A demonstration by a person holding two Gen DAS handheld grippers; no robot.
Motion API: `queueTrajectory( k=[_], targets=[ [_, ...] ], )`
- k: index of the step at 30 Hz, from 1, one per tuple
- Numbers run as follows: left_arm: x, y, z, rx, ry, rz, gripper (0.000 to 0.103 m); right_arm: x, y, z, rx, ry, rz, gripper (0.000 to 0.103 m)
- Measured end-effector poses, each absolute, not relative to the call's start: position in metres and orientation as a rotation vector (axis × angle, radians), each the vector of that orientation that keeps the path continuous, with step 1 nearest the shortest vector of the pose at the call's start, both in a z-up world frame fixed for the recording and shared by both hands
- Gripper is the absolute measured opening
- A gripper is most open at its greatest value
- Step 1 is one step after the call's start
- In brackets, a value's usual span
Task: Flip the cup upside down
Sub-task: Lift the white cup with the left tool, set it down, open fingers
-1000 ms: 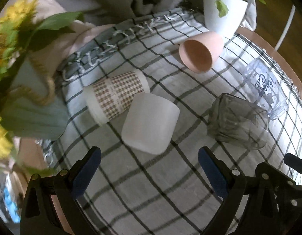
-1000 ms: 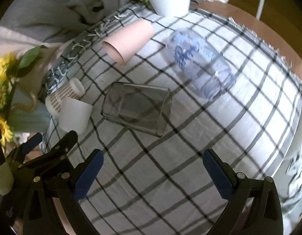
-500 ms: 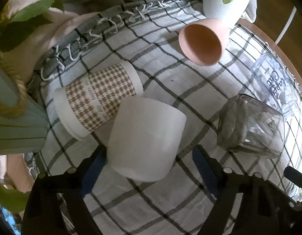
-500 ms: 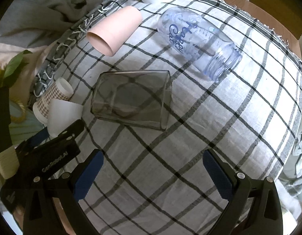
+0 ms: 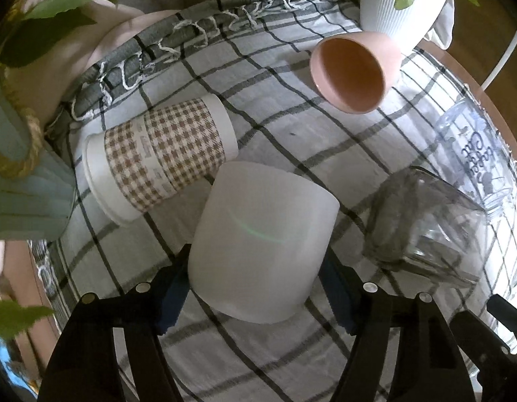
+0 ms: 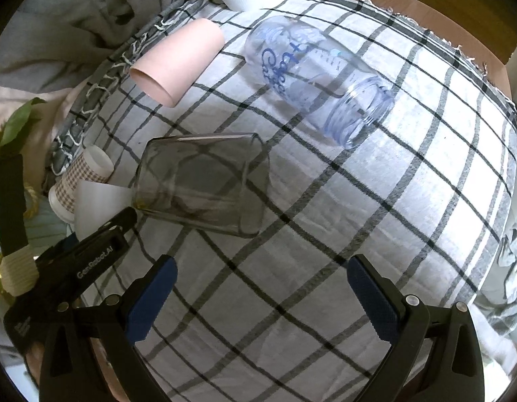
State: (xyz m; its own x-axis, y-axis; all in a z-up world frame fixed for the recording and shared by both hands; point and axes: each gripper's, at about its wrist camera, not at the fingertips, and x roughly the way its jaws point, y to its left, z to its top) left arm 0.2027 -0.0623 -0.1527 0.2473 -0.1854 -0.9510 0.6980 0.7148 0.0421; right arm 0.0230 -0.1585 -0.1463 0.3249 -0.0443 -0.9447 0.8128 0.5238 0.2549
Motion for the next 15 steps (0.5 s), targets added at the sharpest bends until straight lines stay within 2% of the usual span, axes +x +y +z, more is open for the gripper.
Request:
queueTrajectory(
  k=[15],
  targets=[
    [0.109, -0.031, -0.107, 0.299, 1.166, -0.427, 0.071, -0.016, -0.183, -0.130, 0.678, 1.137, -0.513, 0.102]
  ],
)
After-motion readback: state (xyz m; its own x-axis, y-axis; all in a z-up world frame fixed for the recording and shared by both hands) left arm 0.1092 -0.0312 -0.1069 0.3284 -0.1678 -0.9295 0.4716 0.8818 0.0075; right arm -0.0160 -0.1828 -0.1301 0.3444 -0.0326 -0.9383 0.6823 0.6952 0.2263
